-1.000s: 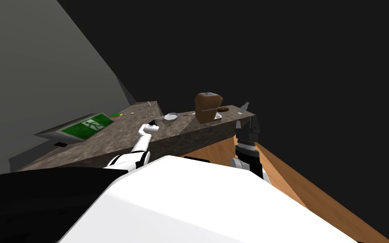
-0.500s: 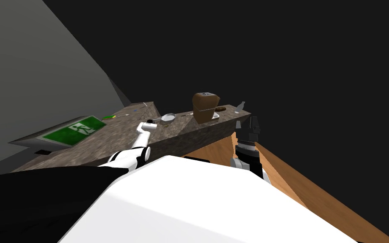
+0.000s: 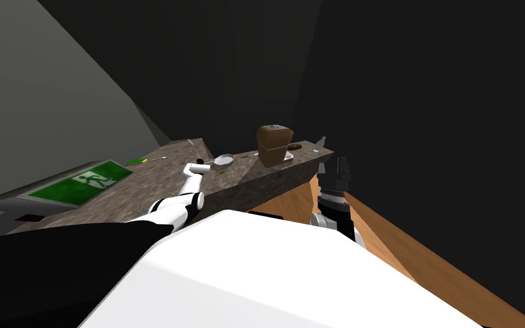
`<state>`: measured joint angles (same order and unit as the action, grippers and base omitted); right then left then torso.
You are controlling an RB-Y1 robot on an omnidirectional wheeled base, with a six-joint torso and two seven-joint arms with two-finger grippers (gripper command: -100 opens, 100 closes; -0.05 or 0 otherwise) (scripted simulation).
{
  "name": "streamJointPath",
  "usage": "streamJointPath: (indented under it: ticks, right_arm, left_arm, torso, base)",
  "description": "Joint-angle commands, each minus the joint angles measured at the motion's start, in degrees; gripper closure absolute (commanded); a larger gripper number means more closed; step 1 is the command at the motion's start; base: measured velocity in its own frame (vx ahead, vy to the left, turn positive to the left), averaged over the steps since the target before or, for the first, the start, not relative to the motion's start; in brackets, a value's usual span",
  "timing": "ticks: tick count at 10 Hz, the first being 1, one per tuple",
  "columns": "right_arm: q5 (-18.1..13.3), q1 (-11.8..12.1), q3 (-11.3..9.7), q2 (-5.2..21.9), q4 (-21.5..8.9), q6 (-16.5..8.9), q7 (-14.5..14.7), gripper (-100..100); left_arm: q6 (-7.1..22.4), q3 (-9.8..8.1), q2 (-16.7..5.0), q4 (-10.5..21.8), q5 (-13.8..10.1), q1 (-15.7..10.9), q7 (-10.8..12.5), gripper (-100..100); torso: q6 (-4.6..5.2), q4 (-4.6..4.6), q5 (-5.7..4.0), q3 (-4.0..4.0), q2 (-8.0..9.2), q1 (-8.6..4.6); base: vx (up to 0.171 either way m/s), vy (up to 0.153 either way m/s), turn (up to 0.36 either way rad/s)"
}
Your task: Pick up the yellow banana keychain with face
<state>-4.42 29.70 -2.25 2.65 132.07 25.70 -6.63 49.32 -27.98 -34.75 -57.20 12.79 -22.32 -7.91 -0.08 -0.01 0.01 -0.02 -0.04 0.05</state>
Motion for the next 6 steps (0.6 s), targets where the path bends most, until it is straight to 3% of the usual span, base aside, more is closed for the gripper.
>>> streamJointPath:
  ticks: [1, 2, 3, 4, 5, 6]
  right_arm:
    - [0.00, 0.00, 0.00, 0.00, 0.00, 0.00, 0.00, 0]
    - [0.00, 0.00, 0.00, 0.00, 0.00, 0.00, 0.00, 0]
    - [0.00, 0.00, 0.00, 0.00, 0.00, 0.00, 0.00, 0]
    - [0.00, 0.00, 0.00, 0.00, 0.00, 0.00, 0.00, 0]
    - [0.00, 0.00, 0.00, 0.00, 0.00, 0.00, 0.00, 0]
    - [0.00, 0.00, 0.00, 0.00, 0.00, 0.00, 0.00, 0]
  left_arm:
    - [1.72, -0.26, -0.09, -0.03, -0.09, -0.24, -0.11, -100]
    - [3.94, -1.97, -0.72, 3.01, 0.18, -2.60, -0.11, -100]
    - [5.22, -1.97, -0.72, 3.03, 0.18, -2.60, -0.11, -100]
    - [7.21, -3.65, -1.31, 5.03, 0.43, -4.90, -0.11, -100]
    - [8.61, -3.65, -1.31, 5.97, 0.43, -4.90, -0.11, -100]
    - [10.25, -5.28, -1.86, 8.36, 0.67, -7.11, -0.10, -100]
  torso:
    - [0.00, 0.00, 0.00, 0.00, 0.00, 0.00]
    - [-0.03, 0.01, 0.00, 0.02, 0.04, 0.00]
    - [0.01, 0.01, 0.00, 0.01, 0.02, 0.00]
    - [-0.02, 0.00, 0.00, 0.01, 0.01, 0.01]
    - [0.01, 0.00, 0.00, -0.01, -0.02, 0.01]
    - [-0.02, -0.01, 0.01, -0.01, -0.01, 0.02]
  base:
    - [0.010, 0.005, -0.014]
    - [0.017, 0.005, -0.117]
    - [0.020, 0.010, -0.073]
    - [0.027, 0.010, -0.102]
    - [0.024, 0.012, -0.067]
    - [0.029, 0.014, -0.113]
